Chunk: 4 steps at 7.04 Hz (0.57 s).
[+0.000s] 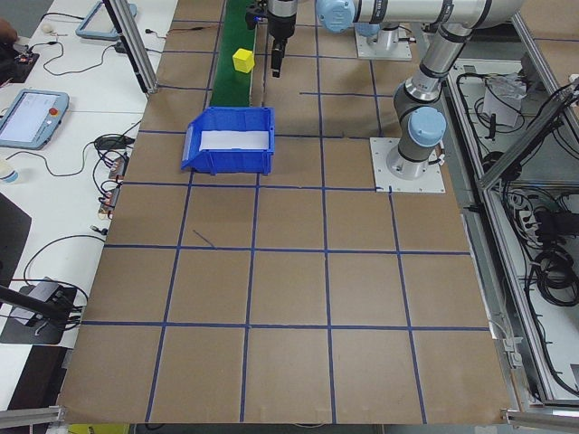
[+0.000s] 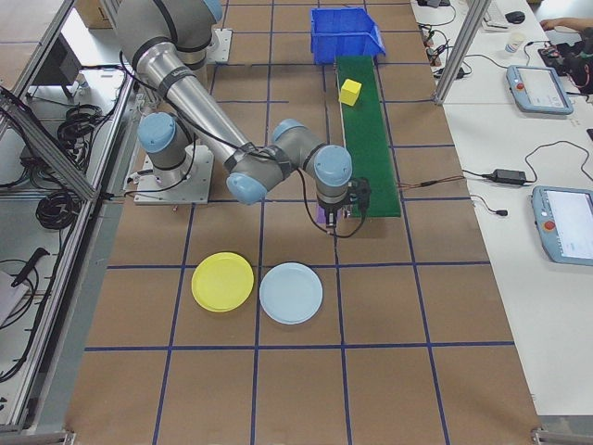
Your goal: Move block left to right into plate
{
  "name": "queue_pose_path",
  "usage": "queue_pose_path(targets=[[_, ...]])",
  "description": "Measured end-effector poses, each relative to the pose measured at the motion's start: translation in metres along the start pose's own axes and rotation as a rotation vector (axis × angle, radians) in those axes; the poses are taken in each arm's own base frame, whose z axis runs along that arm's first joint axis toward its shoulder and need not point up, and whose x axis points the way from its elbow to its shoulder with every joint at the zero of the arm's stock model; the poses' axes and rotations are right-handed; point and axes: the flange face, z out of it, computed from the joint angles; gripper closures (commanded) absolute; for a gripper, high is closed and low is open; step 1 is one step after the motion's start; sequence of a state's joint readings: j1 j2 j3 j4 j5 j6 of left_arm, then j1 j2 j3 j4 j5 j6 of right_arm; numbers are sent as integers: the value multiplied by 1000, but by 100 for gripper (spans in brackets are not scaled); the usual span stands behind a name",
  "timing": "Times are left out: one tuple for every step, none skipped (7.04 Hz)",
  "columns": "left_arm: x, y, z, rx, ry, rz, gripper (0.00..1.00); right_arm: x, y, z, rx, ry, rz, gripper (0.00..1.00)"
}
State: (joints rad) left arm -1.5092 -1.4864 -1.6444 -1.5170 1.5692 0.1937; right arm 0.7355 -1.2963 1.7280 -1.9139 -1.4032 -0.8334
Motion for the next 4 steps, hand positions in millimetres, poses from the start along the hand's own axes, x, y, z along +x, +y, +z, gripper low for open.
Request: queue_pose_path(targets=[[0, 0, 0, 0, 0, -1, 0, 42, 29, 1, -13, 10, -13, 68], [-1, 0, 0, -1, 0, -2, 0, 76, 47, 12, -13, 27, -22, 41], [-2, -1, 1, -3, 0, -3, 0, 101, 54, 28, -13, 52, -31, 8], [-2, -1, 3, -5, 1, -4, 0, 113, 57, 40, -16, 61, -33, 0]])
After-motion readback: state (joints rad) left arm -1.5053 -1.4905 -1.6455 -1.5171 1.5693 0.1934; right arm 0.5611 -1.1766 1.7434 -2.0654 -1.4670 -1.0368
